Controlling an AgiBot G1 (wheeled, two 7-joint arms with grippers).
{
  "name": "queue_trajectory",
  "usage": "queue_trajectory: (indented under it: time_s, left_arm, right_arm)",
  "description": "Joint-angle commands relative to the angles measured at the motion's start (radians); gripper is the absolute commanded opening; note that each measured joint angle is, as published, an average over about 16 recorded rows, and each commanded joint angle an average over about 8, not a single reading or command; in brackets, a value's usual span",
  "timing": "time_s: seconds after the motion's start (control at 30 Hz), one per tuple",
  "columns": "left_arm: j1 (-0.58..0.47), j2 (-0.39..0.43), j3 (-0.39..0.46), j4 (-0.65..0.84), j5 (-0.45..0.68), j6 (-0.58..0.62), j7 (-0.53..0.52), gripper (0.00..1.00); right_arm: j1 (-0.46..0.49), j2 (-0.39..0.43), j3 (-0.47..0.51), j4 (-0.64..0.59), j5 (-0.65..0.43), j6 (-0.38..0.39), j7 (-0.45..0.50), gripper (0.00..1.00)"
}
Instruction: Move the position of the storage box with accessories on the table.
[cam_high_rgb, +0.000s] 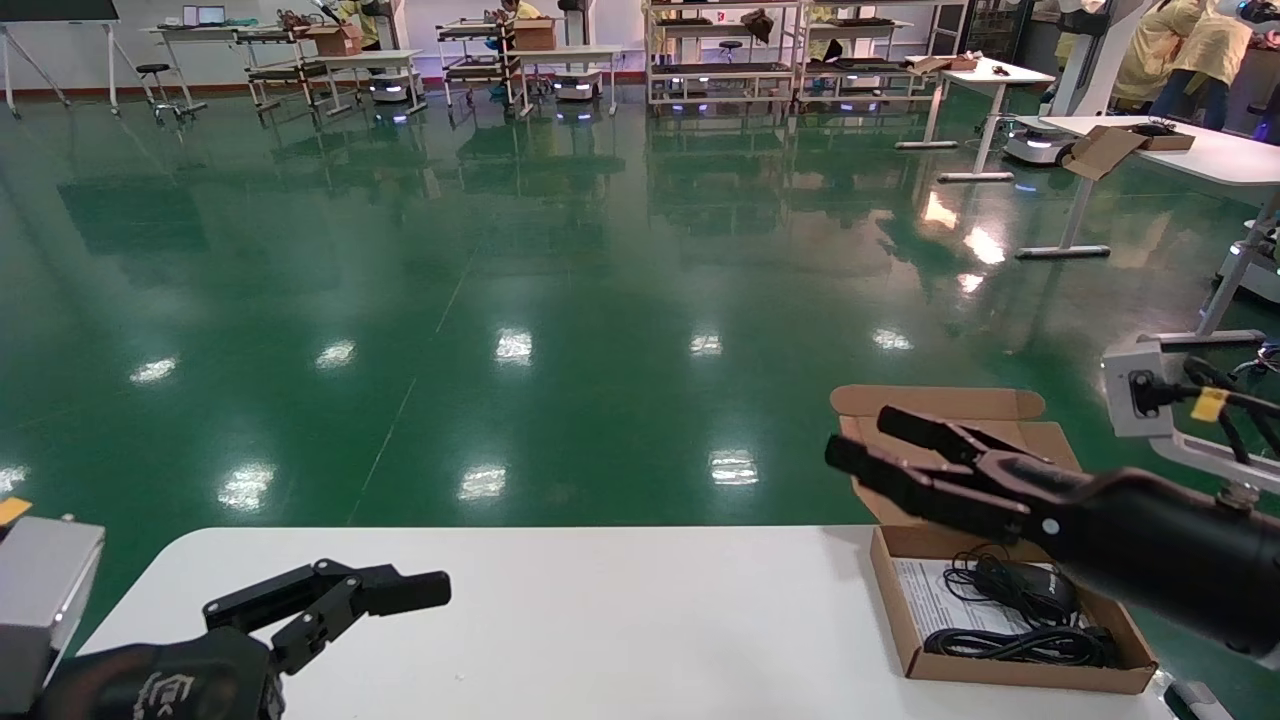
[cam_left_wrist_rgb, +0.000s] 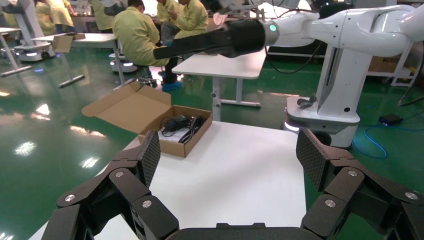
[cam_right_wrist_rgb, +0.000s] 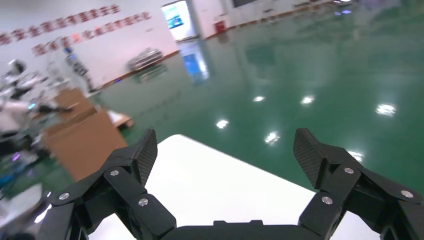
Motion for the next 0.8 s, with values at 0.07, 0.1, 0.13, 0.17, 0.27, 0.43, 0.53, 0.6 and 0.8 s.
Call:
queue_trajectory:
  time_s: [0.07, 0.1, 0.13, 0.17, 0.27, 0.43, 0.53, 0.6, 0.8]
  left_arm:
    - [0.000, 0.000, 0.000, 0.000, 0.000, 0.000, 0.000, 1.00]
    - [0.000, 0.000, 0.000, 0.000, 0.000, 0.000, 0.000, 1.00]
    - [0.000, 0.000, 0.000, 0.000, 0.000, 0.000, 0.000, 1.00]
    - [0.000, 0.000, 0.000, 0.000, 0.000, 0.000, 0.000, 1.00]
    - [0.000, 0.000, 0.000, 0.000, 0.000, 0.000, 0.000, 1.00]
    - [0.000, 0.000, 0.000, 0.000, 0.000, 0.000, 0.000, 1.00]
    - [0.000, 0.000, 0.000, 0.000, 0.000, 0.000, 0.000, 1.00]
    - [0.000, 0.000, 0.000, 0.000, 0.000, 0.000, 0.000, 1.00]
    - [0.000, 0.000, 0.000, 0.000, 0.000, 0.000, 0.000, 1.00]
  right_arm:
    - [-0.028, 0.018, 0.028, 0.062, -0.006, -0.034, -0.011, 1.00]
    - [-0.038, 0.023, 0.037, 0.083, -0.008, -0.045, -0.015, 1.00]
    - [-0.047, 0.029, 0.046, 0.103, -0.010, -0.056, -0.019, 1.00]
    - [-0.057, 0.035, 0.055, 0.124, -0.012, -0.067, -0.023, 1.00]
    - [-0.085, 0.053, 0.083, 0.186, -0.018, -0.101, -0.034, 1.00]
    - [-0.132, 0.082, 0.129, 0.289, -0.027, -0.157, -0.053, 1.00]
    - [-0.160, 0.099, 0.156, 0.351, -0.033, -0.190, -0.065, 1.00]
    - [-0.179, 0.111, 0.175, 0.393, -0.037, -0.213, -0.072, 1.00]
    - [-0.231, 0.143, 0.225, 0.506, -0.048, -0.275, -0.093, 1.00]
